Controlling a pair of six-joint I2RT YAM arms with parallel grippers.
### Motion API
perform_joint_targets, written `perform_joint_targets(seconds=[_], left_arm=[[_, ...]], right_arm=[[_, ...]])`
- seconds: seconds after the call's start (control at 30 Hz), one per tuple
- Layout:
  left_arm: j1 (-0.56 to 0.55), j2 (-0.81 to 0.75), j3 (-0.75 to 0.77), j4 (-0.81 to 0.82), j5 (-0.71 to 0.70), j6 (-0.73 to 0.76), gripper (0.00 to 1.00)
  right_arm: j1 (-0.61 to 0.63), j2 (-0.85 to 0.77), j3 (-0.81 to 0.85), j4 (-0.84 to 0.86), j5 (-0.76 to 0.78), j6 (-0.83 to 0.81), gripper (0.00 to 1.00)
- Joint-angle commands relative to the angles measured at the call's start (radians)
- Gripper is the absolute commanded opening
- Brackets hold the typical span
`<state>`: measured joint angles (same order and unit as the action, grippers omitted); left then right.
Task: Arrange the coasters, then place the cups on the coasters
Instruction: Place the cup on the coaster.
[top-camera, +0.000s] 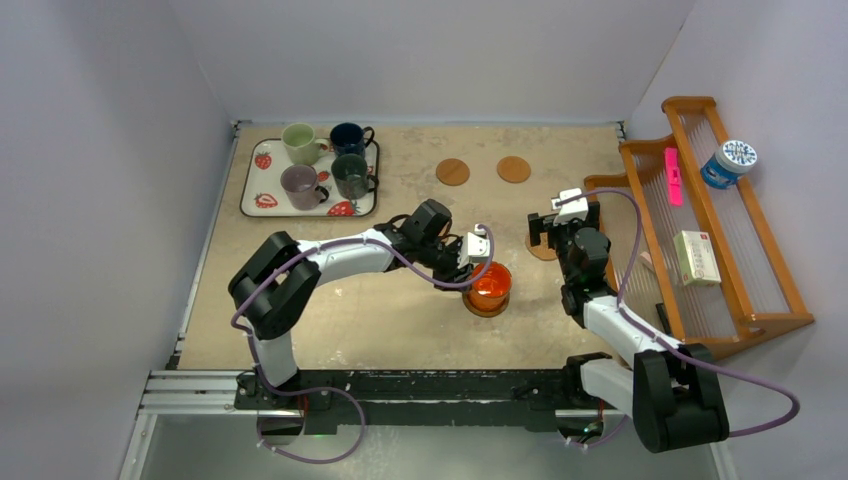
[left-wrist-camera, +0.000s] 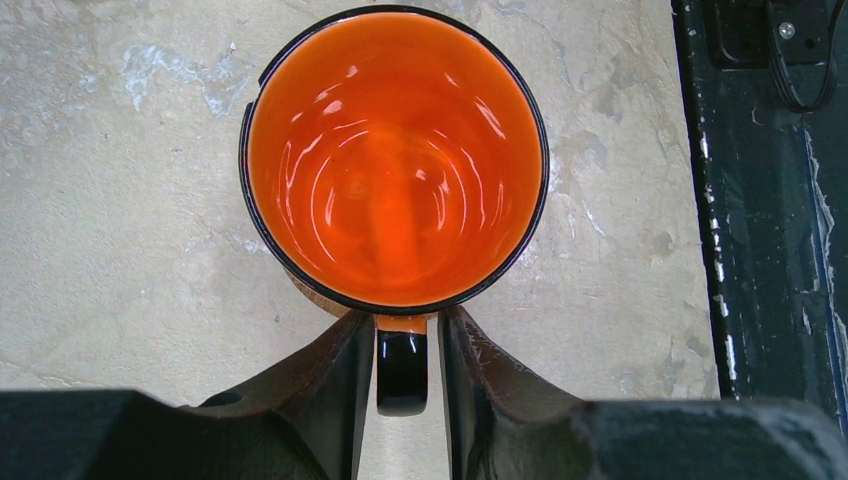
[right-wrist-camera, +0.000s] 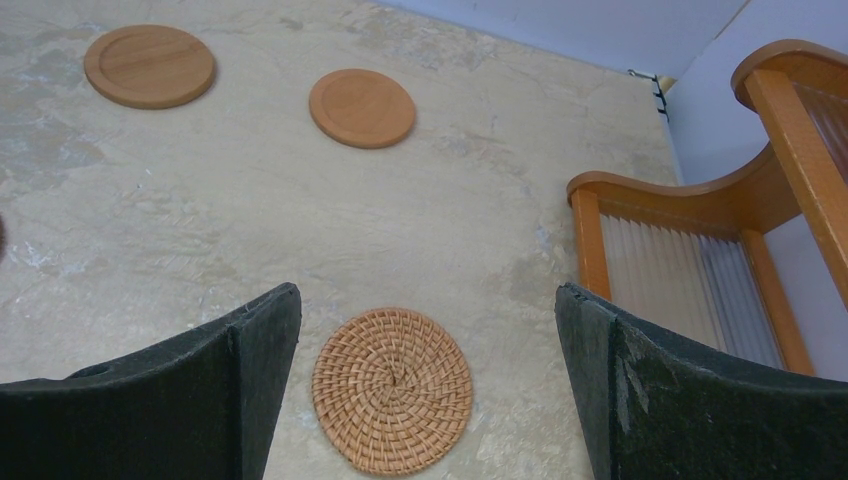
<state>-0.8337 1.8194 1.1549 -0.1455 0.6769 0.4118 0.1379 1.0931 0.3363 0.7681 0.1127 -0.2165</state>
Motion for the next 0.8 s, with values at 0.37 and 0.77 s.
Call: perform_joint_targets(seconds=[0.37, 0.77], left_arm=[[-0.004, -0.042, 0.053, -0.038, 0.009, 0.053, 0.71], [-0.002, -0.182, 0.039, -0.030, -0.093, 0.087, 0.88]], right_arm=[[-0.006, -0.006, 0.009, 0.034, -0.009, 0.010, 0.99], [-0.008, -0.006, 0.008, 0.031, -0.012, 0.011, 0.99]])
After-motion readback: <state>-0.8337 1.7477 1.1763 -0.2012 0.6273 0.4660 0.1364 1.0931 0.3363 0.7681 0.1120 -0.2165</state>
